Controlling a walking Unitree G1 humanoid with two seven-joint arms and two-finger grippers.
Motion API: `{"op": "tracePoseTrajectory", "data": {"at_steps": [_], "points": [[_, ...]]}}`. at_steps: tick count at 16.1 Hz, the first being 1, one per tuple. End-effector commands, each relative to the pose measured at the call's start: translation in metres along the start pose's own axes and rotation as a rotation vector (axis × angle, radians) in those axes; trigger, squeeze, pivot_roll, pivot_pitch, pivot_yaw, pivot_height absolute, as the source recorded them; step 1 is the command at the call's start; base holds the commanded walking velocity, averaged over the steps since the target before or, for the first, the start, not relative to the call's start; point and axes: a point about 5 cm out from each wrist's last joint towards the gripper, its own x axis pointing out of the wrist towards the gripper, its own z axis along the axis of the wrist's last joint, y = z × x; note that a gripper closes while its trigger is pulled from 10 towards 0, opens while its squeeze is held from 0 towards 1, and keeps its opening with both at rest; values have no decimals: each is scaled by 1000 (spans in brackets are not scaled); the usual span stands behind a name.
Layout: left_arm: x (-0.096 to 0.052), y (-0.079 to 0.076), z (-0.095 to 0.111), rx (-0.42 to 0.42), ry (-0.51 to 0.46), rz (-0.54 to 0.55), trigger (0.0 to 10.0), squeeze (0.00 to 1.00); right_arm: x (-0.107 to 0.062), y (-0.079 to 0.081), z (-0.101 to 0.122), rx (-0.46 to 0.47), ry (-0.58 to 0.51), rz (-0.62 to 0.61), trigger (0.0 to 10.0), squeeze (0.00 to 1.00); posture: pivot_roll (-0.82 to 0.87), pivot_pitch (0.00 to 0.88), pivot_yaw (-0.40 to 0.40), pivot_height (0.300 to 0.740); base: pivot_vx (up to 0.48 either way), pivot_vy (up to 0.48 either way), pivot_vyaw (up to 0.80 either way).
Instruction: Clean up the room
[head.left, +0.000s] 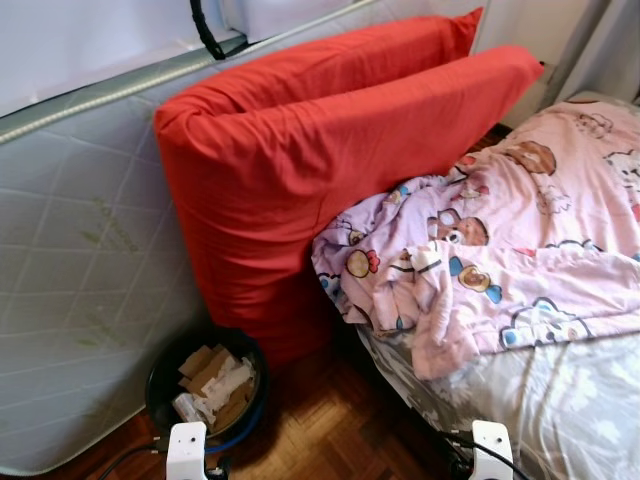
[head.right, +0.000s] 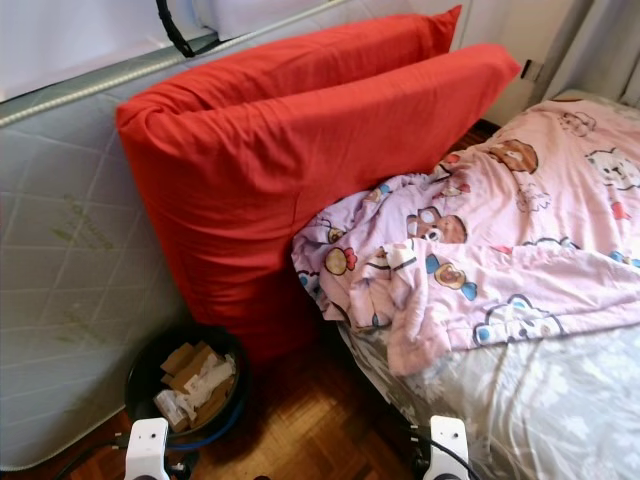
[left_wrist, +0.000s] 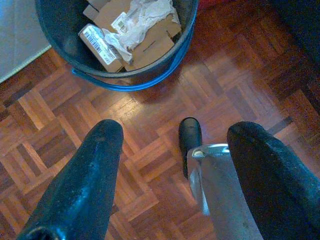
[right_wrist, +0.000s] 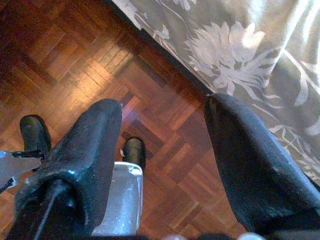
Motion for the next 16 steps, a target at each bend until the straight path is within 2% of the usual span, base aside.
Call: {"op": "tracePoseTrajectory", "data": {"at_steps": [1,14,16], "points": [[-3,6,-9,-18,33,18,10000,0,-1,1,-6,9,21,2,10000,0,46,144,24,740,259,0,0],[-3,7,-10,-19,34,20,10000,0,-1,1,-6,9,21,7,10000,0,46,146,24,740,272,0,0],[-3,8,-7,-19,16,20,10000,0,-1,2,-6,11,20,13,10000,0,45,146,25,740,0,0,0]]}}
